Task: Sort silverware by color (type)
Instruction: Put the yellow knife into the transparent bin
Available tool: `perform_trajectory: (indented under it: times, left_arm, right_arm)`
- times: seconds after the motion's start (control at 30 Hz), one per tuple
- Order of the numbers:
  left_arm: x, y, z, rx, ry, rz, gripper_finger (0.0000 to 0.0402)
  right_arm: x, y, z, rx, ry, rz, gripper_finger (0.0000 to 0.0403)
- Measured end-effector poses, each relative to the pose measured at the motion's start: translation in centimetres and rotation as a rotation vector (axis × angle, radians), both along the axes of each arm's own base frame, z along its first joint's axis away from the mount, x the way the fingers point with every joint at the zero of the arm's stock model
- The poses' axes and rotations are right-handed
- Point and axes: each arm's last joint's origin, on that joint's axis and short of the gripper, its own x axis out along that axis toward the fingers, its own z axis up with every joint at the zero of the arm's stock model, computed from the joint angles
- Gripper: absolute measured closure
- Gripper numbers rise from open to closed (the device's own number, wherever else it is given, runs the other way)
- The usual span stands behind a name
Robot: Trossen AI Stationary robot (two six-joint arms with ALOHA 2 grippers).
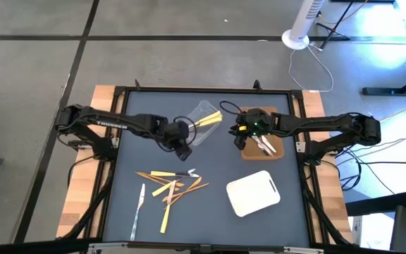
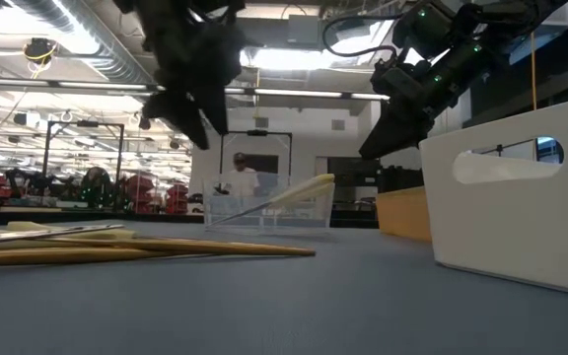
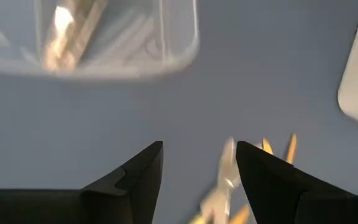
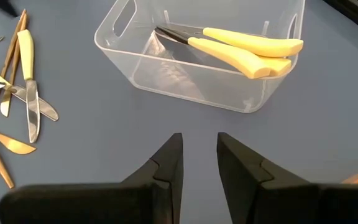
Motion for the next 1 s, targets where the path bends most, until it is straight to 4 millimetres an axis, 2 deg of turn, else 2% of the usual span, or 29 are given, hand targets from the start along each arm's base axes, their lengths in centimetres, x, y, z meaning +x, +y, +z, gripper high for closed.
perform_trajectory:
  times: [0.43,0.9,1.0]
  left_arm:
    - [-0.8,-7.2,-0.2,-0.196,0.045,-0.019,0.0203]
    - [-3.9,-16.5,-0.5,-0.369,0.107,0.043,0.0203]
    - [-3.9,-18.0,-0.9,-0.407,0.087,0.034,0.0203]
  right_arm:
    - [0.0,0.0,0.0,0.0,0.0,0.0,0.0317]
    - [0.0,0.0,0.0,0.0,0.0,0.0,0.0317]
    - [0.0,0.0,0.0,0.0,0.0,0.0,0.0317]
